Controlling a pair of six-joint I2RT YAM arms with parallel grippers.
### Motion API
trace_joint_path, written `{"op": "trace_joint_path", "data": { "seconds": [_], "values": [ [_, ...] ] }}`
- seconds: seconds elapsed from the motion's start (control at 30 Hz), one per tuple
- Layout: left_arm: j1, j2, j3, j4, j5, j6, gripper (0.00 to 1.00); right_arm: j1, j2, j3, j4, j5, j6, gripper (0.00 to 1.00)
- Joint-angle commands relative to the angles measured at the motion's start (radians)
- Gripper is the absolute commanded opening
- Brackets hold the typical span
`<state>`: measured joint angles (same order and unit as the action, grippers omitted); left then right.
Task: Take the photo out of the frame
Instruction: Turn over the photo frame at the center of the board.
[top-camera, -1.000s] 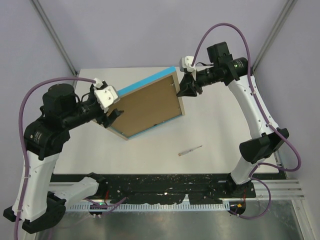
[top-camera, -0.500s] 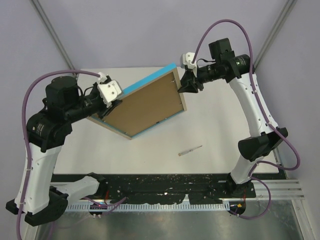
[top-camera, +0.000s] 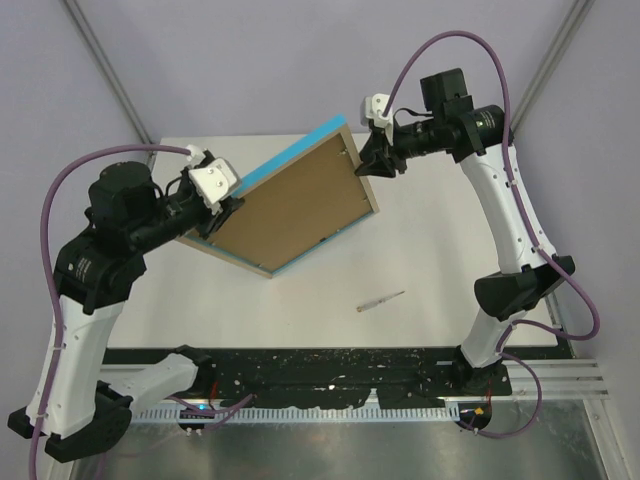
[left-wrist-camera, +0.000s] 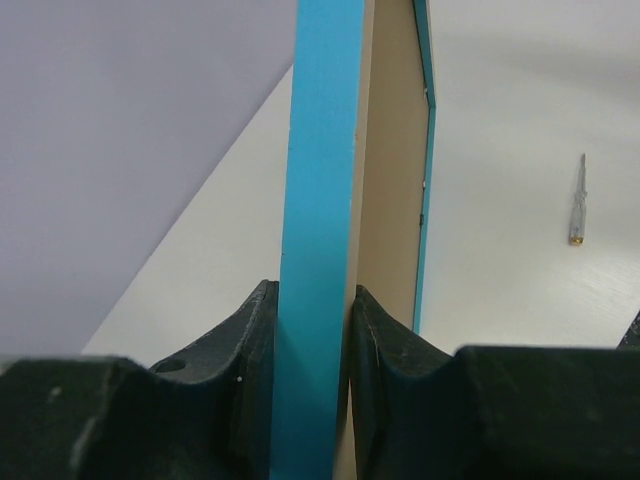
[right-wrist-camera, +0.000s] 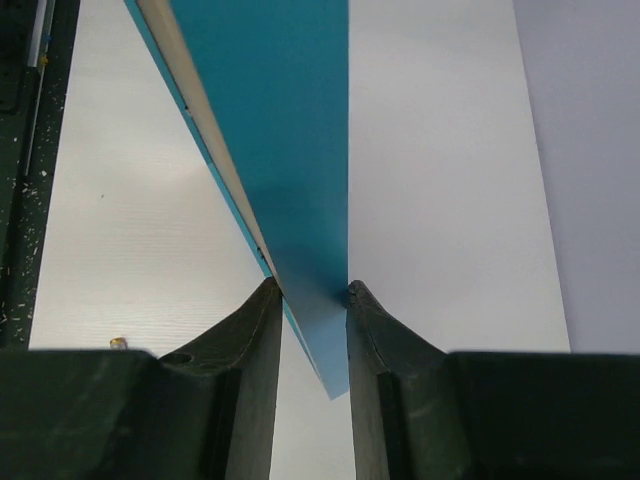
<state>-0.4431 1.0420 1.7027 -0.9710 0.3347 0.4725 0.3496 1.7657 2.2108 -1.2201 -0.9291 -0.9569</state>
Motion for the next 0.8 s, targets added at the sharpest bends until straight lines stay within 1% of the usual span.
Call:
{"op": "trace_joint_path", "data": {
  "seconds": [0.0, 0.13, 0.23, 0.3, 0.33, 0.37, 0.4, 0.43, 0.47, 0.53, 0.63, 0.77],
  "values": [
    [0.003, -0.01, -0.063, 0.199, -0.137, -0.214, 0.0, 0.012, -0.055, 0.04, 0.131, 0.039, 0.144, 0.08],
    [0.017, 0.022, -0.034, 0.25, -0.158, -0.395, 0.0, 0.012, -0.072, 0.003, 0.223, 0.143, 0.253, 0.08],
    [0.023, 0.055, -0.011, 0.27, -0.16, -0.523, 0.0, 0.012, -0.063, -0.006, 0.261, 0.177, 0.306, 0.08],
    [0.027, 0.078, 0.003, 0.27, -0.164, -0.598, 0.0, 0.012, -0.058, -0.02, 0.29, 0.203, 0.333, 0.15],
    [0.032, 0.085, 0.011, 0.272, -0.175, -0.626, 0.0, 0.012, -0.055, -0.031, 0.3, 0.222, 0.348, 0.28],
    [0.038, 0.093, 0.014, 0.272, -0.184, -0.652, 0.0, 0.012, -0.048, -0.036, 0.316, 0.23, 0.354, 0.35],
    [0.044, 0.101, 0.017, 0.27, -0.203, -0.67, 0.0, 0.012, -0.043, -0.04, 0.32, 0.251, 0.363, 0.44],
    [0.05, 0.105, 0.017, 0.27, -0.221, -0.687, 0.0, 0.012, -0.037, -0.042, 0.329, 0.262, 0.368, 0.48],
    [0.058, 0.11, 0.015, 0.27, -0.241, -0.699, 0.0, 0.012, -0.032, -0.046, 0.338, 0.288, 0.38, 0.54],
    [0.07, 0.118, 0.011, 0.272, -0.296, -0.712, 0.0, 0.012, -0.025, -0.06, 0.361, 0.335, 0.395, 0.6],
    [0.098, 0.124, -0.017, 0.311, -0.374, -0.722, 0.0, 0.006, -0.037, -0.12, 0.398, 0.386, 0.411, 0.66],
    [0.147, 0.131, -0.058, 0.353, -0.433, -0.733, 0.0, -0.006, -0.071, -0.227, 0.455, 0.424, 0.429, 0.68]
  ]
}}
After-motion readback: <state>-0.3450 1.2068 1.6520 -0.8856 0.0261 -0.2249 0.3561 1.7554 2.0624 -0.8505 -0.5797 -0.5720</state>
